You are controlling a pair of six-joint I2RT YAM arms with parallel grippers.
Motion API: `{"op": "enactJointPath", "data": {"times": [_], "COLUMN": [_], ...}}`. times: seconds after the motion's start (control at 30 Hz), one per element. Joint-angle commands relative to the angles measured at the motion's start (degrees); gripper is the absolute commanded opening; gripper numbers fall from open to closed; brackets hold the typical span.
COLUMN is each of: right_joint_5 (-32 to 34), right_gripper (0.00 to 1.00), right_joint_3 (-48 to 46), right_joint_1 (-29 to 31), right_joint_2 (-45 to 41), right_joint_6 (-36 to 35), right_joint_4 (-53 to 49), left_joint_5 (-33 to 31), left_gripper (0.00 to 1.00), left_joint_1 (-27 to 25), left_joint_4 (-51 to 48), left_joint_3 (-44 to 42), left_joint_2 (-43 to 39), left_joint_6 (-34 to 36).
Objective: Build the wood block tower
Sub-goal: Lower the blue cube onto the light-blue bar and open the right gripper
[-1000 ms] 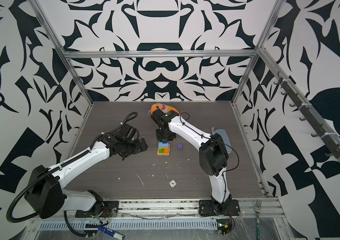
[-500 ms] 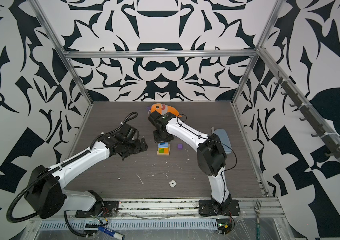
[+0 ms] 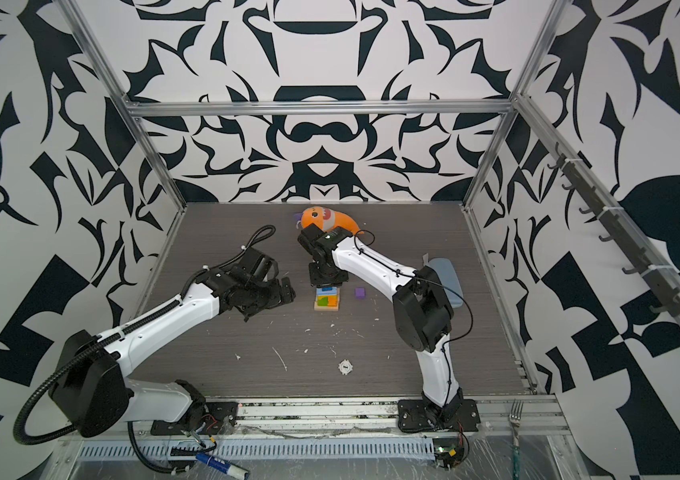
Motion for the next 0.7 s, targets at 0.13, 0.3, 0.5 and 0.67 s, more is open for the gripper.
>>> {"op": "enactJointPath", "data": {"times": [0.13,0.3,0.5,0.67], "right_joint_5": [1.1,1.2,1.1,0.4], "right_gripper": [0.23,0.24,0.24,0.25], "right_joint_3": [-0.5,-1.3,-1.3,-1.6], "right_joint_1": [0.2,0.2,0.2,0.2], "right_joint_2": [-0.2,-0.3,-0.2,0.0], "right_joint_6": [1.5,1.5,1.6,1.6], "right_joint_4": [0.5,0.8,1.0,1.8], "left_joint_5": [0.3,0.5,0.6,0.8], "left_gripper": [1.00,0.99,0.99,0.99], "left_joint_1": [0.3,0.3,0.3,0.3], "left_joint_4": [-0.1,-0.1,0.0,0.1], "left_joint_3": [-0.5,-0.4,-0.2,-0.2], "left_joint_2": [0.1,0.5,0.6,0.7], "left_joint_6": [-0.5,-0.5,-0.5,-0.5]}}
